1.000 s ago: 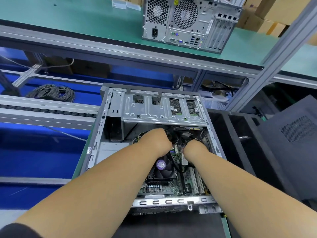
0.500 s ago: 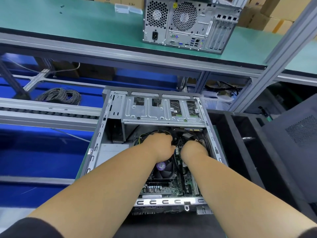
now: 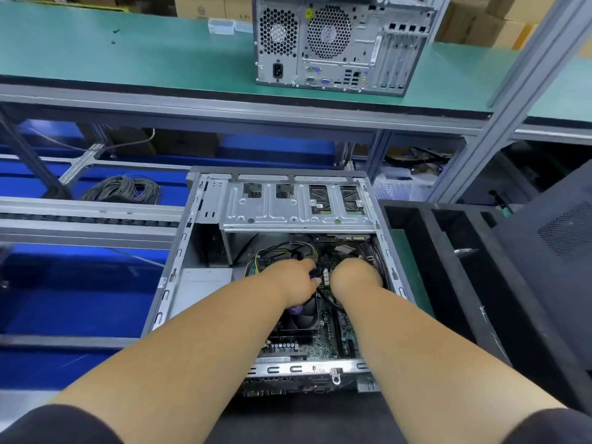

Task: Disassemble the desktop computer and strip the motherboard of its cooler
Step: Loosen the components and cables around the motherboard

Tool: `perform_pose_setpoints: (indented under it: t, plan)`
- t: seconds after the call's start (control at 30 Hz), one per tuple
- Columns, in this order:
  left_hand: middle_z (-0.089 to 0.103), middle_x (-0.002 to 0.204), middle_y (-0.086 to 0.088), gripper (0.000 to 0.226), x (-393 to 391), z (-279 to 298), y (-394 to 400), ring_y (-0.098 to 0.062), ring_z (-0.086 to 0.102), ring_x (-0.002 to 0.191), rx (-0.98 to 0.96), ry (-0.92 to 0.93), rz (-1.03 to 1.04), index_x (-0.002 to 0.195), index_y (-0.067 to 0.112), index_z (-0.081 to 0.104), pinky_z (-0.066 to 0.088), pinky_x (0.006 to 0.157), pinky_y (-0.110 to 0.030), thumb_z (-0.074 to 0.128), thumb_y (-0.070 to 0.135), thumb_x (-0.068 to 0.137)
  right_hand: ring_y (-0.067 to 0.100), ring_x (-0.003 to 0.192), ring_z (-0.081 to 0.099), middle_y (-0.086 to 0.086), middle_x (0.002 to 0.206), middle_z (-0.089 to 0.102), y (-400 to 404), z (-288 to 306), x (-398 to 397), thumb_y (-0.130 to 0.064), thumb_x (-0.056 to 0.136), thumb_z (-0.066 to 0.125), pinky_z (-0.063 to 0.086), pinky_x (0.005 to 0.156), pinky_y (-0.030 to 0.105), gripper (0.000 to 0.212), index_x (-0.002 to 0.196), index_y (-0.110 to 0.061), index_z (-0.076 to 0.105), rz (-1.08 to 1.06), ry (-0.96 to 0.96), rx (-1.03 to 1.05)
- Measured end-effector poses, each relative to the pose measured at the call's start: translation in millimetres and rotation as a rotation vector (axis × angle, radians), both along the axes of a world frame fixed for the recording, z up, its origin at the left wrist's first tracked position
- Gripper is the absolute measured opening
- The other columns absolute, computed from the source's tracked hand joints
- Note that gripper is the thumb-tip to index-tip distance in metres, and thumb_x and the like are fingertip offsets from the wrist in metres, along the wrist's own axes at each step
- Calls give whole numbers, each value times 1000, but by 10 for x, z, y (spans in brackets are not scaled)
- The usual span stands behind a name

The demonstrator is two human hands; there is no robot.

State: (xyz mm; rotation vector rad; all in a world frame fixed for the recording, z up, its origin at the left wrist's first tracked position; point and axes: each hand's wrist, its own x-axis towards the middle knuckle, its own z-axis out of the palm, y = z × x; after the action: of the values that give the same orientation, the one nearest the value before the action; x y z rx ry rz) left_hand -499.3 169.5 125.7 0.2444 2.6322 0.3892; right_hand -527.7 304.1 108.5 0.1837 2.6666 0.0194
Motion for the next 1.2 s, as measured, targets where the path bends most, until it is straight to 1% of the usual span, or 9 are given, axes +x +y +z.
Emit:
perform_pose_setpoints:
  t: [0.1, 0.23, 0.43, 0.57, 0.73, 0.83, 1.0, 1.07, 1.2]
  plan:
    - [49, 141, -15, 52, -13, -18, -12, -33, 48, 126, 18, -22, 8, 147, 21, 33, 40, 97, -35, 38, 44, 101, 28, 106, 62, 9, 115, 64, -10, 8, -11, -10, 88, 56, 50, 74, 36, 23, 108, -10, 66, -13, -1, -2]
    - [50, 137, -16, 53, -35, -50, -18, -33, 50, 122, 27, -49, 7, 148, 22, 30, 41, 95, -36, 37, 44, 101, 27, 99, 63, 8, 109, 66, -4, -21, 2, -9, 88, 54, 49, 69, 34, 7, 86, -13, 60, -21, 16, -19]
    - [44, 142, -18, 52, -34, -72, -15, -34, 47, 125, 29, -60, 4, 149, 22, 27, 39, 96, -37, 35, 44, 102, 28, 108, 62, 10, 119, 64, 8, -30, -7, -10, 90, 54, 49, 74, 36, 25, 112, -8, 65, -109, 18, -105]
    - [39, 147, -19, 53, -41, -78, -7, -35, 45, 128, 20, -61, 9, 149, 23, 26, 38, 99, -37, 37, 43, 102, 27, 106, 62, 9, 117, 64, 20, -24, 7, -10, 91, 54, 50, 75, 35, 23, 111, -8, 64, -114, 6, -125]
    - [40, 145, -19, 52, -37, -77, 2, -35, 47, 125, 7, -58, 8, 150, 25, 25, 39, 99, -37, 35, 43, 102, 27, 113, 60, 9, 124, 61, 36, -16, -27, -9, 94, 51, 53, 91, 37, 28, 119, -6, 63, -63, -23, -128]
    - [40, 145, -19, 52, -34, -64, 9, -35, 46, 126, 3, -60, 3, 150, 24, 24, 39, 101, -38, 35, 42, 102, 27, 113, 59, 9, 125, 61, 40, -11, -47, -10, 95, 49, 51, 88, 36, 29, 120, -6, 62, -16, -54, -107]
    - [38, 147, -19, 52, -13, -16, 11, -35, 44, 130, -1, -62, -7, 151, 24, 23, 38, 104, -38, 33, 41, 103, 28, 111, 59, 9, 124, 60, 28, 31, -101, -11, 94, 52, 46, 72, 35, 27, 119, -6, 63, 102, -159, 20]
    - [37, 148, -19, 52, -6, -13, 12, -36, 43, 130, -1, -65, -7, 151, 25, 23, 38, 104, -39, 33, 41, 103, 28, 110, 59, 9, 123, 61, 26, 16, -94, -11, 93, 55, 47, 73, 35, 27, 118, -5, 63, 118, -165, 44]
    - [35, 149, -19, 52, -28, -30, 14, -36, 42, 131, -10, -79, -3, 152, 25, 22, 37, 105, -40, 33, 41, 103, 29, 110, 60, 10, 120, 63, 31, -10, -67, -10, 90, 57, 52, 84, 37, 26, 114, -6, 65, 68, -114, 13]
